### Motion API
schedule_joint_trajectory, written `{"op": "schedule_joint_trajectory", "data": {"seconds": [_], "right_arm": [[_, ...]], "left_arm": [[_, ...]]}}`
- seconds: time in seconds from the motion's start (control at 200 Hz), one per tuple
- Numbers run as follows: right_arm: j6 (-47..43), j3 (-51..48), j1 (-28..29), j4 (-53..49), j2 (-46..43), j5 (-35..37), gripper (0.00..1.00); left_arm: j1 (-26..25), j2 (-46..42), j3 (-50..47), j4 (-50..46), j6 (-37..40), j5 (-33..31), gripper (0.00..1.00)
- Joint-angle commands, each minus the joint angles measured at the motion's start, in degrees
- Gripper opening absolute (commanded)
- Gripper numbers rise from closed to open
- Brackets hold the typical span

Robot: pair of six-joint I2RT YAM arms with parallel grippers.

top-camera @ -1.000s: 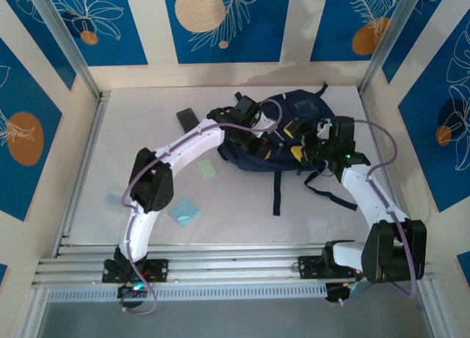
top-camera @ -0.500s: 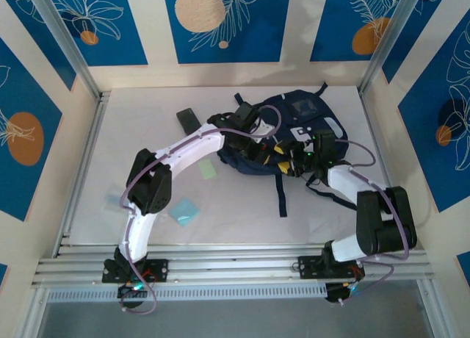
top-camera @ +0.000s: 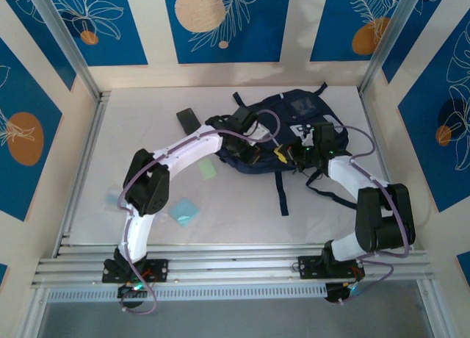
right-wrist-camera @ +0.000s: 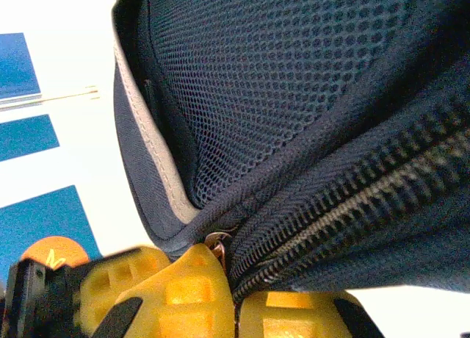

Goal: Pack the student bag

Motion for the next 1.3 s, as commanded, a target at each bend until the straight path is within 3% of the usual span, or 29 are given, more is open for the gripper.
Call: {"op": "schedule_joint_trajectory", "data": {"seconds": [0.0, 0.135, 0.22, 0.325, 0.545, 0.69, 0.72, 0.82, 0.915, 1.105, 1.295], "right_arm": [[-12.0, 2.45, -2.77, -10.86, -3.19, -1.26, 0.0], [-16.47, 3.37, -5.63, -14.01, -3.62, -3.13, 0.0], [-20.83, 5.46, -6.8, -15.37, -2.63, -3.83, 0.0], [-25.95, 9.99, -8.01, -18.29, 0.6, -2.95, 0.0], [-26.91, 13.57, -8.01, -18.55, 3.09, -6.85, 0.0], [-27.3, 12.44, -8.02, -20.25, 2.85, -3.42, 0.0], [-27.0, 12.15, -8.17, -20.97, 2.62, -2.05, 0.07], [-24.29, 11.0, -8.12, -22.64, 0.25, 0.43, 0.32], [-19.98, 9.25, -6.62, -23.01, -4.48, 1.95, 0.47], [-5.95, 2.24, -1.93, -15.86, -13.29, 2.4, 0.52], [7.97, -4.93, 5.78, -3.71, -14.54, 7.21, 0.51]], "left_arm": [[8.66, -0.21, 0.73, -1.29, 2.2, -13.63, 0.0], [10.01, -0.45, 1.64, -2.11, 2.96, -13.07, 0.0], [9.67, -1.78, 0.2, -3.08, 3.59, -7.22, 0.0], [7.17, -4.54, -4.35, -2.79, 4.39, -3.15, 0.0], [3.77, -9.61, -10.95, 1.55, -1.15, 3.66, 0.0], [3.41, -12.63, -11.82, 8.29, -5.68, 7.15, 0.26], [3.41, -12.73, -11.76, 9.64, -6.38, 7.79, 0.31], [3.39, -11.65, -10.71, 12.33, -8.14, 8.42, 0.47], [3.54, -9.76, -9.87, 13.3, -10.28, 6.24, 0.51], [4.84, -8.39, -14.25, 20.9, -15.56, 3.61, 0.53], [6.49, -6.91, -18.24, 27.87, -19.37, 3.73, 0.53]]}}
